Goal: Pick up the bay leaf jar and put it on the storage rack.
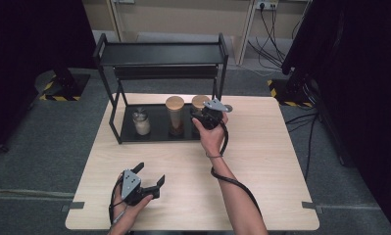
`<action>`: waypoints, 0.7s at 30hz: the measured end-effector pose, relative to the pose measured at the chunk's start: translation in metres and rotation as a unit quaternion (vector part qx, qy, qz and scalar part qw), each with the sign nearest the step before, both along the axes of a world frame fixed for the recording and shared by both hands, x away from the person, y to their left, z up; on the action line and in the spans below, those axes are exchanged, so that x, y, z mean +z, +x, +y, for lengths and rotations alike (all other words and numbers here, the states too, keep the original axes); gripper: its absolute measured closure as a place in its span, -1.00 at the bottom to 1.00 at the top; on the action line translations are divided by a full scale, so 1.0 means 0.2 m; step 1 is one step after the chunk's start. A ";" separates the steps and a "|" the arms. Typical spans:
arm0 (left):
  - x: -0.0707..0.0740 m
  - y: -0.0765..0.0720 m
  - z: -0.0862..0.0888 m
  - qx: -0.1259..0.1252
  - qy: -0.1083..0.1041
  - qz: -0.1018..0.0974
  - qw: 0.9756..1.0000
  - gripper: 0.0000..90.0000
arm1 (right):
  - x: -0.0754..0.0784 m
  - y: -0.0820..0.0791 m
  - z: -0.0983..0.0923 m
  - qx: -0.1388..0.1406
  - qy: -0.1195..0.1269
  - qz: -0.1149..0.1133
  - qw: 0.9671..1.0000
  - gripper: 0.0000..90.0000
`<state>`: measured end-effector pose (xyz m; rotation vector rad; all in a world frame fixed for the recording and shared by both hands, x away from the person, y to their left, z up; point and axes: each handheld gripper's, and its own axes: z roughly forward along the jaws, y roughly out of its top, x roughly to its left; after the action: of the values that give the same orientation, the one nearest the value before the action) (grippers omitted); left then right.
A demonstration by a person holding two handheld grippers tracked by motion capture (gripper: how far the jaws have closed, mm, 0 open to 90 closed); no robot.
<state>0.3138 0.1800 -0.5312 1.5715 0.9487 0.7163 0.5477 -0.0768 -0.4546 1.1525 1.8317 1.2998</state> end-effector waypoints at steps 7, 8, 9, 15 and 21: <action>0.00 0.00 0.00 0.000 0.001 -0.001 1.000 -0.83 | 0.01 0.00 0.02 -0.001 -0.005 0.011 1.000 -0.68; 0.00 0.00 0.00 0.000 0.001 -0.001 1.000 -0.83 | 0.01 -0.01 0.02 -0.003 -0.006 0.014 1.000 -0.70; 0.00 0.00 0.00 0.000 0.000 -0.001 1.000 -0.83 | 0.01 -0.01 0.02 -0.004 -0.003 0.017 1.000 -0.72; 0.00 0.00 0.00 0.000 0.000 -0.001 1.000 -0.83 | 0.03 -0.03 0.04 -0.012 -0.002 0.025 1.000 -0.81; 0.00 0.00 0.00 0.000 0.002 -0.002 1.000 -0.83 | 0.05 -0.06 0.03 -0.018 0.004 0.029 0.999 -0.82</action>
<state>0.3134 0.1795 -0.5313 1.5726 0.9453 0.7202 0.5359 -0.0707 -0.4447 1.2344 1.8407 1.2677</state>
